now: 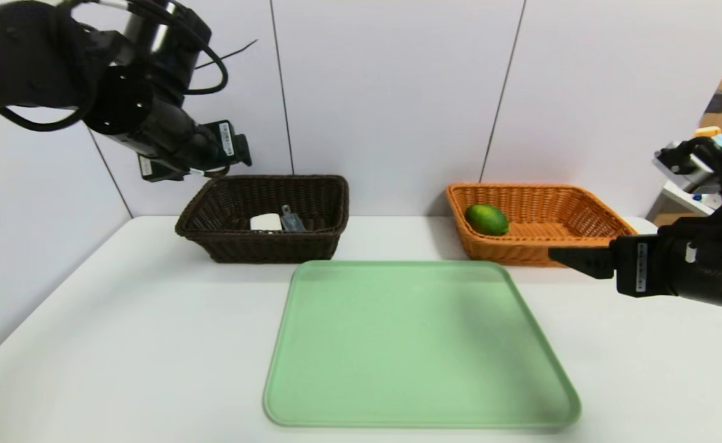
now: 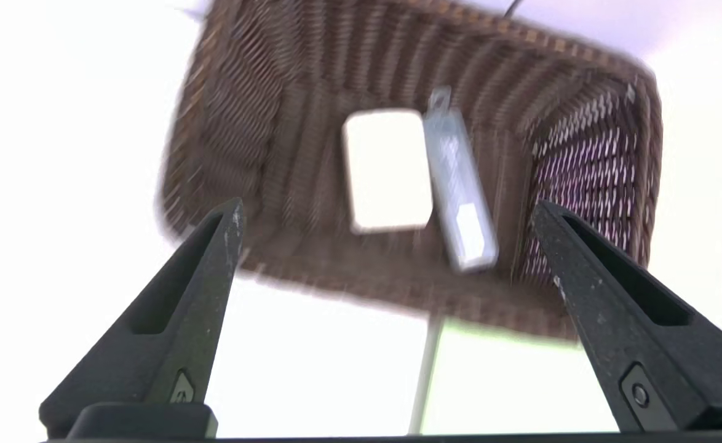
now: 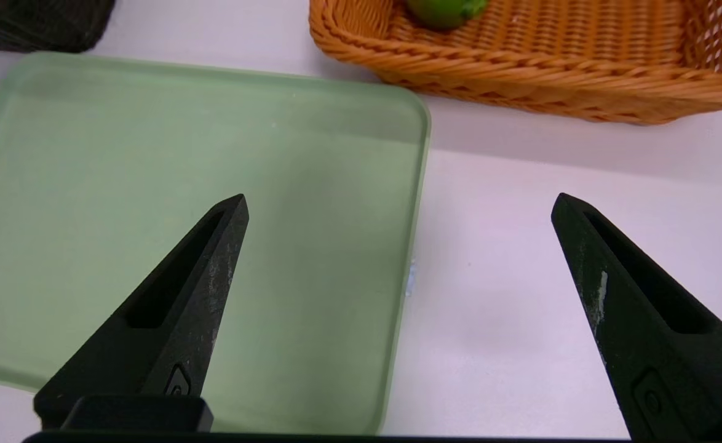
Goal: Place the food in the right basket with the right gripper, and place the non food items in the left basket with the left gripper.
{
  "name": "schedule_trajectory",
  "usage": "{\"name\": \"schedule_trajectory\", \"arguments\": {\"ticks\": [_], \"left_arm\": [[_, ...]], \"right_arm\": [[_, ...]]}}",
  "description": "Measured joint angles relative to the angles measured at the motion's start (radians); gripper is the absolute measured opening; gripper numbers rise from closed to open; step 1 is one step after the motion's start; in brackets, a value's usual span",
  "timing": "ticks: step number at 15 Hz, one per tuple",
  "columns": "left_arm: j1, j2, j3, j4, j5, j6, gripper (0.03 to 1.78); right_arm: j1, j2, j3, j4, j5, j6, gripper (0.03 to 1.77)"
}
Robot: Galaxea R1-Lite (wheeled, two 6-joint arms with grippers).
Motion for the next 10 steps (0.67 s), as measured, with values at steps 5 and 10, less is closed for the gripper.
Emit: {"name": "schedule_trajectory", "arguments": {"ticks": [5,10], "left_arm": [[-0.041,-0.25,0.275,0.03,0.097,-0.004,1.67],[-0.092,-0.494,0.57,0.025,0.144,-0.008,1.69]], "right_arm": [[0.0,-0.127,0.004,0.005,-0.002,-0.054,1.7],[0.0,-0.227,0.011,0.014,-0.003,-0.107,1.7]]}}
